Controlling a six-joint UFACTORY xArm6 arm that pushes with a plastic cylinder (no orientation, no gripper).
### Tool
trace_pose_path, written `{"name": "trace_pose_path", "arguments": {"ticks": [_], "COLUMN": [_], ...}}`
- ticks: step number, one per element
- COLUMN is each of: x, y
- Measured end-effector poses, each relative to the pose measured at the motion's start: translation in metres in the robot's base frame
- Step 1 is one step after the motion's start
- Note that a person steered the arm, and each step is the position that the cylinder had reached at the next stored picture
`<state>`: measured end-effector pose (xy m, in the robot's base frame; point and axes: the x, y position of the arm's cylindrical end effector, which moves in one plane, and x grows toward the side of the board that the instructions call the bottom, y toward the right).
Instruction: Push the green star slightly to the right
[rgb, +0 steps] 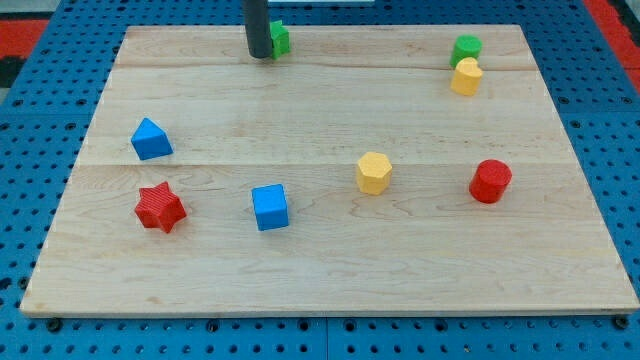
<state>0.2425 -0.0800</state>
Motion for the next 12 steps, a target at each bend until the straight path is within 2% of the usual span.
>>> {"name": "trace_pose_path", "arguments": {"ticks": [2,3,4,6,10,12], "x": [-0.001,-0.002,-0.005,-0.032,-0.021,-0.021], "y": [-0.002,-0.060,-0.068,-0.064,-0.064,-0.040]}}
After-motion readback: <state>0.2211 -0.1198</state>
